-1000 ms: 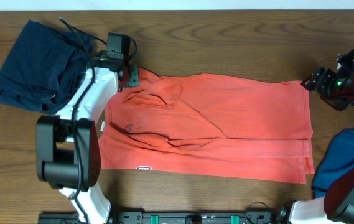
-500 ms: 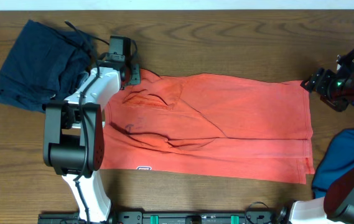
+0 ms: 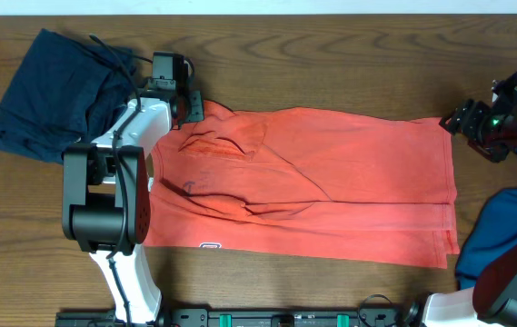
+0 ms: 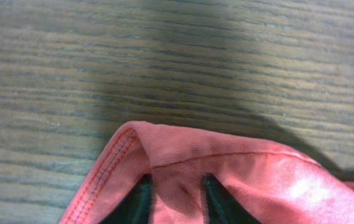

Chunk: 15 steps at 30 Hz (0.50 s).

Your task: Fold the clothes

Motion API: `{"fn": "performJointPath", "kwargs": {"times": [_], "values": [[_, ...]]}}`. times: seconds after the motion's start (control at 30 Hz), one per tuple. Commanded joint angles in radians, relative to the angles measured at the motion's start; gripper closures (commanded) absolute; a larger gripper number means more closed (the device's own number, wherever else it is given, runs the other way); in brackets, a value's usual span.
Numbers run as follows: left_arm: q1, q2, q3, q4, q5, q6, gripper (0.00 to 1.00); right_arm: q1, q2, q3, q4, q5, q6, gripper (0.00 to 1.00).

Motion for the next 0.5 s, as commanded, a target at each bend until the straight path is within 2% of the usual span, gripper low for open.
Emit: {"fn": "performJointPath", "kwargs": {"times": [0.0, 0.47], "values": [[0.013, 0.023, -0.010, 0.009, 0.018, 0.007, 0.92, 0.009, 0.003, -0.002, 0.008, 0.009, -0.015, 0.25], [0.112, 0.024, 0.044, 0.059, 0.025, 0.007, 0.94, 0.009, 0.003, -0.002, 0.024, 0.056, -0.015, 0.24]]}}
